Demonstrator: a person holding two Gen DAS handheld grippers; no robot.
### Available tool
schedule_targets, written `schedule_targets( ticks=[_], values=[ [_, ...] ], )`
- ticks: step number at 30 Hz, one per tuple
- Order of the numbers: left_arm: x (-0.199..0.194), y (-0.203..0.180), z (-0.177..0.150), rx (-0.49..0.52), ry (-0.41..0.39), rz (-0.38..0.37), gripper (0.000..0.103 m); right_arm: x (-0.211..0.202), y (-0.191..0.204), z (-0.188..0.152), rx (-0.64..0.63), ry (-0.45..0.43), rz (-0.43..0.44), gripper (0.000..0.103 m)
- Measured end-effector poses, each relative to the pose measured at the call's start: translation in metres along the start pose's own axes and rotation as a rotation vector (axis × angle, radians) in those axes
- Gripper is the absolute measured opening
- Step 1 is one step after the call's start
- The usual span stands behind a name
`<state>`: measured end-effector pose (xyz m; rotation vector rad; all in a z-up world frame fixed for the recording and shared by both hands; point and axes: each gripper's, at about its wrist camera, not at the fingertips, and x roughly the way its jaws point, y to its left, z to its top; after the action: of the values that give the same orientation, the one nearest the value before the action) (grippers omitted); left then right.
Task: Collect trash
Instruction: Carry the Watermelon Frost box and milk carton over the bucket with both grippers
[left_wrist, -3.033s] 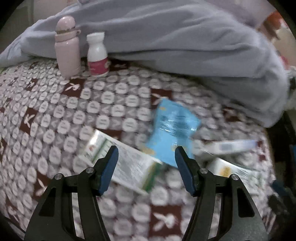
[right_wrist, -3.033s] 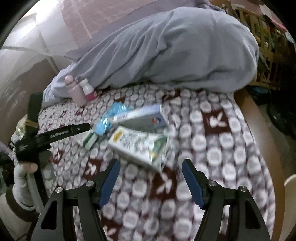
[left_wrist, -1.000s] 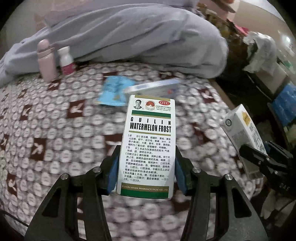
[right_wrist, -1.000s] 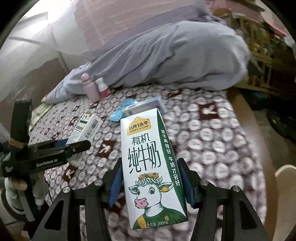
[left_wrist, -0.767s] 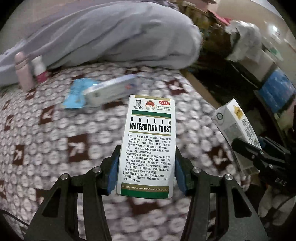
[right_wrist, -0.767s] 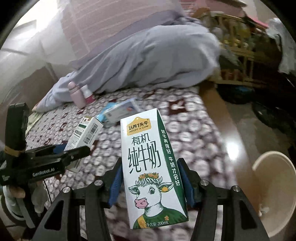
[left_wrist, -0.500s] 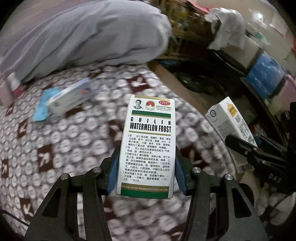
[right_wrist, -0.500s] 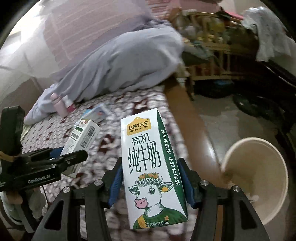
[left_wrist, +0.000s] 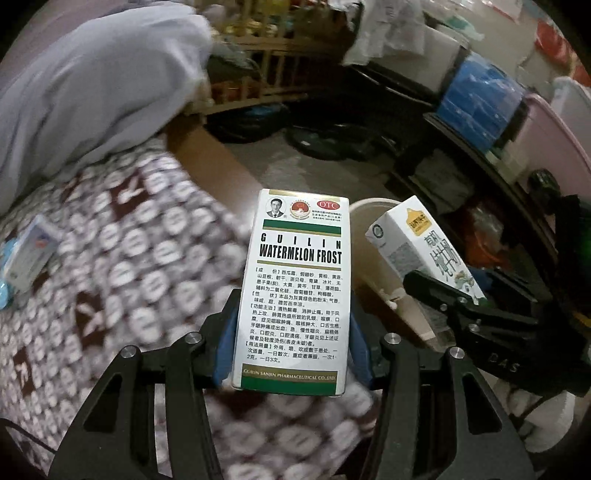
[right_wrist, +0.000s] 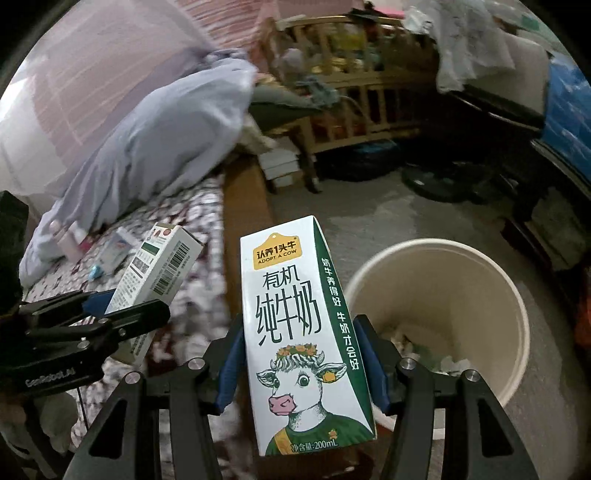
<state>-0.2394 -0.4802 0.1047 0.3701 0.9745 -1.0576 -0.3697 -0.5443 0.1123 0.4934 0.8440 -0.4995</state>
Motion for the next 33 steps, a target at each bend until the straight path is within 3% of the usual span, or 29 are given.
schedule_targets(
  ticks=[8, 18, 33],
  values=[
    [0.030, -0.030, 0.018, 0.034, 0.035, -0.062, 0.050, -0.001, -0.046, -0.005, 0.079, 0.000, -0.063, 0.055],
    [0.063, -0.057, 0.032, 0.057, 0.071, -0.085, 0.050, 0.005, -0.095, -0.010, 0.171, 0.011, -0.122, 0.055],
    [0.085, -0.063, 0.035, 0.076, 0.096, -0.090, 0.050, 0.015, -0.122, -0.014, 0.232, 0.027, -0.143, 0.055]
  ],
)
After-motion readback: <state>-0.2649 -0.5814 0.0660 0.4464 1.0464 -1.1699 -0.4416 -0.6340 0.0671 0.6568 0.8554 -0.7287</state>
